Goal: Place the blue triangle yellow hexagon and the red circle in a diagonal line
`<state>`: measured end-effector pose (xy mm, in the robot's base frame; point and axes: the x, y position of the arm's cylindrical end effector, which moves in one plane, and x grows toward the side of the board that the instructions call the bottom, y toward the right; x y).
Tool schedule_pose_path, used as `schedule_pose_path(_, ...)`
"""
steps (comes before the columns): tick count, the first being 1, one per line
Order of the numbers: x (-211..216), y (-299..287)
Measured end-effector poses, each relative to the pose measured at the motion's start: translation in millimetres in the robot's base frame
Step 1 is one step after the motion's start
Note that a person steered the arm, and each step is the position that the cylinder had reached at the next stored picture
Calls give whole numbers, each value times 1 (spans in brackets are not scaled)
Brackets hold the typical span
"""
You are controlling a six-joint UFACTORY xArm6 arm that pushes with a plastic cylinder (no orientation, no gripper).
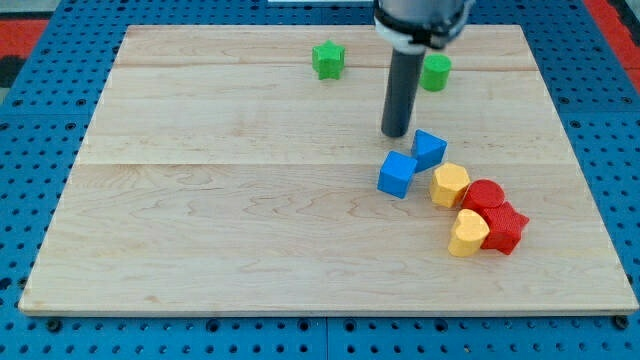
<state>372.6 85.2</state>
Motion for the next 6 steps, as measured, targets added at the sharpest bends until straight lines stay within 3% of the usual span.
schedule_pose_path(1,16,54)
schedule_pose_path(2,65,50)
schedule_pose_path(3,81,63)
schedule_pose_path(5,103,76)
schedule_pose_path(6,85,94)
